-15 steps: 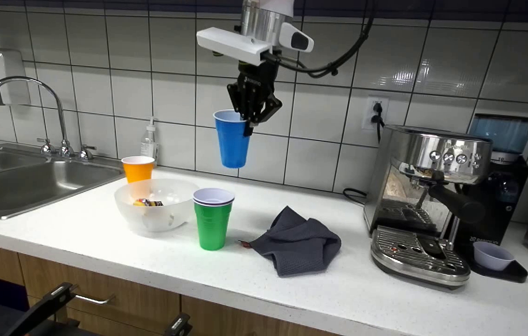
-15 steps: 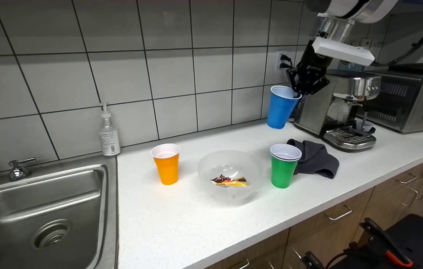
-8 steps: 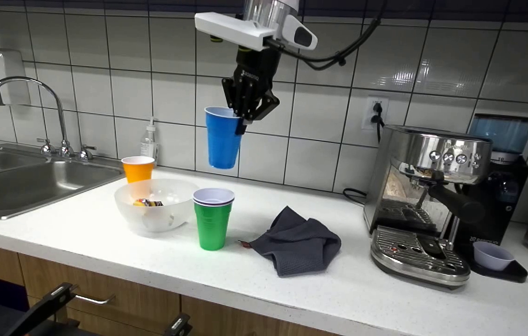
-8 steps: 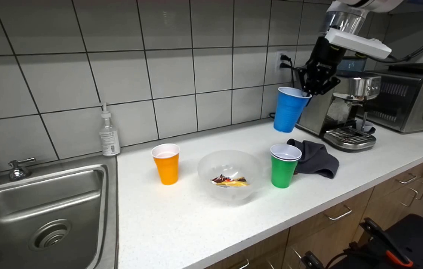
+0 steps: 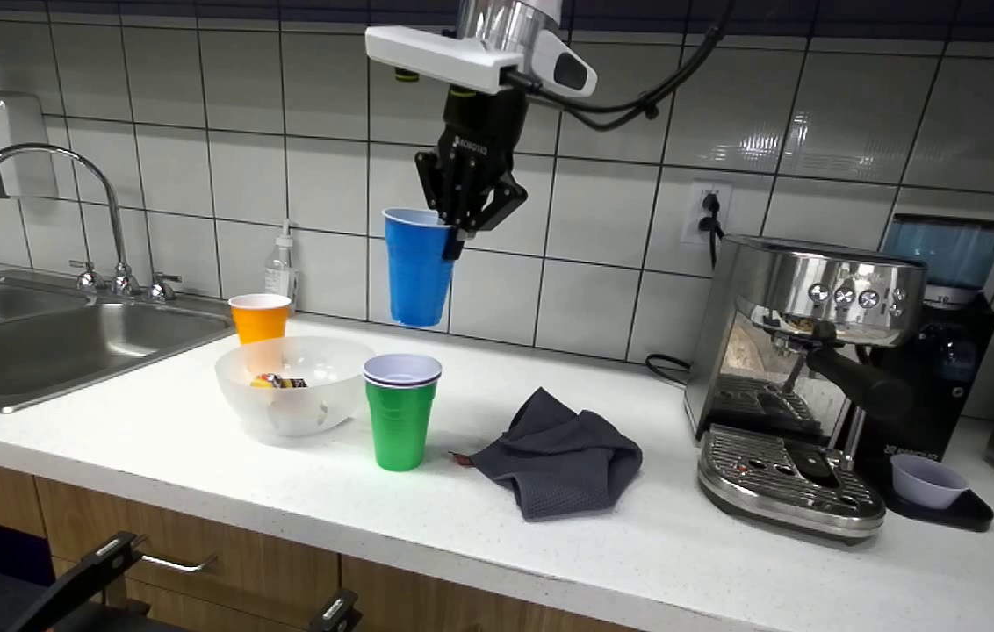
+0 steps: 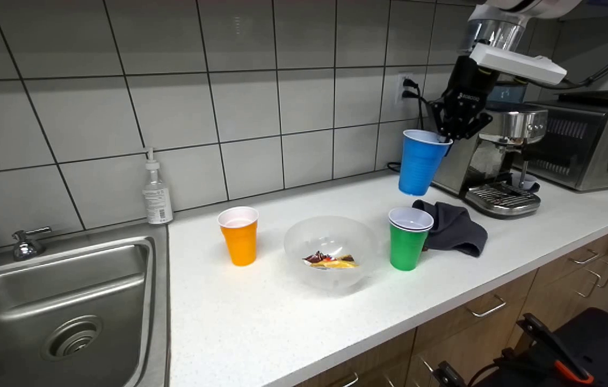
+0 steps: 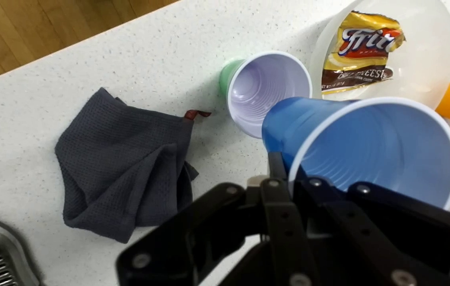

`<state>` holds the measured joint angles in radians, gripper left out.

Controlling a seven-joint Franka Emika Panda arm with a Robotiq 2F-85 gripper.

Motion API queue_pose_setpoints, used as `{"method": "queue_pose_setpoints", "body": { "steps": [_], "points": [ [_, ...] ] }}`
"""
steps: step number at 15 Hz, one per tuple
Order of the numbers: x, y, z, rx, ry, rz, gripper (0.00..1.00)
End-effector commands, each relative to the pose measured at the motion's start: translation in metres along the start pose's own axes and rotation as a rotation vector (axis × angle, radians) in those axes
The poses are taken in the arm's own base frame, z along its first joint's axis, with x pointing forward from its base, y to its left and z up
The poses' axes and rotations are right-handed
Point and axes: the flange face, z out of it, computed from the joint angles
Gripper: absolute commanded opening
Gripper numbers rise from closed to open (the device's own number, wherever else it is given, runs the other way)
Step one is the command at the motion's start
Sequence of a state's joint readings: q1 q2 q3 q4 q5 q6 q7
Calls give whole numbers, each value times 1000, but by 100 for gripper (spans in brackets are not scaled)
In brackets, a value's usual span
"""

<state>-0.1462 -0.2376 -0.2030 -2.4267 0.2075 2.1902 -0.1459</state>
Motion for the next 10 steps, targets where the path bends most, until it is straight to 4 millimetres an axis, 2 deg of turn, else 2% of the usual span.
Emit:
{"method": "queue_pose_setpoints", "body": {
  "steps": [1, 10],
  "points": [
    [-2, -4, 3, -25, -30, -22, 1],
    [2, -7, 24, -44, -64, -3, 1]
  ]
}}
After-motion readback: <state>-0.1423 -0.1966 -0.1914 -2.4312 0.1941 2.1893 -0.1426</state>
